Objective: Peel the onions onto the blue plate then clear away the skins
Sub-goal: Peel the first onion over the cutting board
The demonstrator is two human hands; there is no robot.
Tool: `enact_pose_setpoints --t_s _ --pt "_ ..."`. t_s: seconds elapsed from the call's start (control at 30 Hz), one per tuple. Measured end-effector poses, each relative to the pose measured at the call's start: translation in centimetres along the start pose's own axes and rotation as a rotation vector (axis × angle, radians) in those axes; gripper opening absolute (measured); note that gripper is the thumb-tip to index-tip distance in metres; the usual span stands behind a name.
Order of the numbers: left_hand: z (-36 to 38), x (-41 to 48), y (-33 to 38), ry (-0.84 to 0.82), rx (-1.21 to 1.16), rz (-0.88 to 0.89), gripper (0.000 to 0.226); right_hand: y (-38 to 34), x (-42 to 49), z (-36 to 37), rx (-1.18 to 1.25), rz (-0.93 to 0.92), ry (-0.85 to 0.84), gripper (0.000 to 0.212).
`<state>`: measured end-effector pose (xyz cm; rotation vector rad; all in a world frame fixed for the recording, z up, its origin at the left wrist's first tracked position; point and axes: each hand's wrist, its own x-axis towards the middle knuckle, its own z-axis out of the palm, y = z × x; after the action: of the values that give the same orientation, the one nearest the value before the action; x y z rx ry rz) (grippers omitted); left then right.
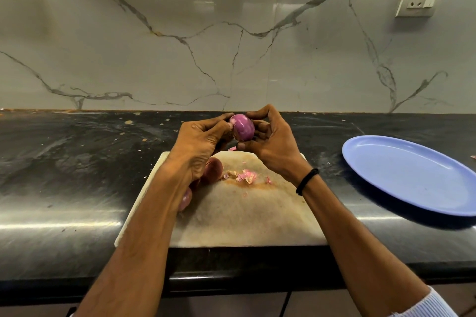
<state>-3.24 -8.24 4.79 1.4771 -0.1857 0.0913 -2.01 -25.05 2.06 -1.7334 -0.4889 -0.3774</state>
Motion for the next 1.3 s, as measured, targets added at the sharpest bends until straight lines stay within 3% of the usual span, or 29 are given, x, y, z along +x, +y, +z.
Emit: enact_pose_setpoints --t_s 0.23,0.47,0.8,0.93,1.3 --pt "0.0 -0.1 0.0 0.003 0.043 0.018 0.028 -0.1 0.1 -0.1 0.006 0.009 -0.019 0.057" --pt "0.4 0.1 -0.3 0.058 -0.039 -0.019 0.016 -0.4 0.0 -0.1 0.04 0.016 -0.028 0.056" --pt "0.5 0.3 -0.7 0.07 0.05 0.029 0.026 0.0 0.1 -0.1 -0.043 0.011 -0.038 0.056" --pt "0.7 0.2 -0.8 0.13 0.092 0.07 0.023 -0.6 0.0 -0.1 0.079 0.01 -0.025 0.057" --pt "1.1 0.4 -0.8 0.184 -0.01 -0.038 0.015 -0.3 0.1 0.1 -0.007 0.007 -0.034 0.056"
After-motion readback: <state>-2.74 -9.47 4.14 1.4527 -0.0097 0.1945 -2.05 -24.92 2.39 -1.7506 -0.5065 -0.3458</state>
